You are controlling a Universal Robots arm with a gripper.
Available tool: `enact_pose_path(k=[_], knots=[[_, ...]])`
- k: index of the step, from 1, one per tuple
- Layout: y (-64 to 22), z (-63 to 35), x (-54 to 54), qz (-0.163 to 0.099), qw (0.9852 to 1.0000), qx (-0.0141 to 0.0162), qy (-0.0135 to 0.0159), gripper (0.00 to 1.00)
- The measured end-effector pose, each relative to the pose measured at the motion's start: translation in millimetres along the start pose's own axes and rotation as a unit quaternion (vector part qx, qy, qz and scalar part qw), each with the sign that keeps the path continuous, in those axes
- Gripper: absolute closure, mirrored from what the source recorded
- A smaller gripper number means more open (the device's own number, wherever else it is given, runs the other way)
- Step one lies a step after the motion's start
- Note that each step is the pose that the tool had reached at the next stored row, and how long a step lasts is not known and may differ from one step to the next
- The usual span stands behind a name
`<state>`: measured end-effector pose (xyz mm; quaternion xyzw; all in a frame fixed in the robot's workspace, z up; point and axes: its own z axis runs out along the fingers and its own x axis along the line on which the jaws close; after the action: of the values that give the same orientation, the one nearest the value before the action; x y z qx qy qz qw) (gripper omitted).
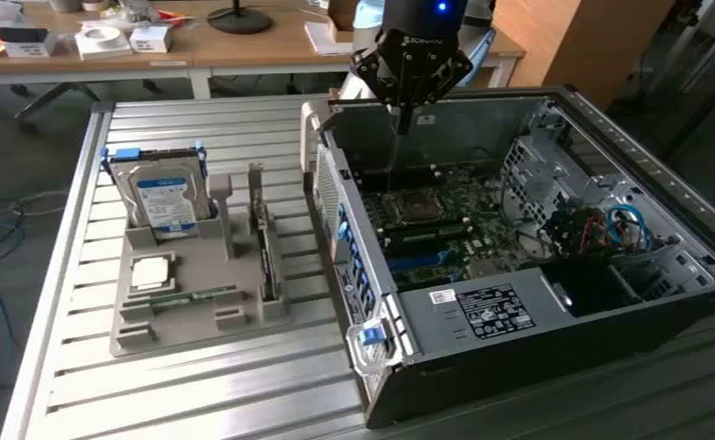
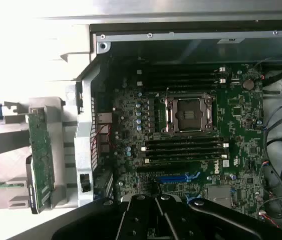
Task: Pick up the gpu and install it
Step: 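Reach for the gpu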
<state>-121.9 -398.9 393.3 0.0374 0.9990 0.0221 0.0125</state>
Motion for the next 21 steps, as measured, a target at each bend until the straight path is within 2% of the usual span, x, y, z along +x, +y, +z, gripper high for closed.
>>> enact_pose_path(k=[8, 21], knots=[[0.0, 0.2, 0.8, 0.0, 1.0, -0.0001, -0.0001, 0.89], [-0.8, 0.5, 10.5, 0.0, 1.0, 0.0, 0.0, 0.89]])
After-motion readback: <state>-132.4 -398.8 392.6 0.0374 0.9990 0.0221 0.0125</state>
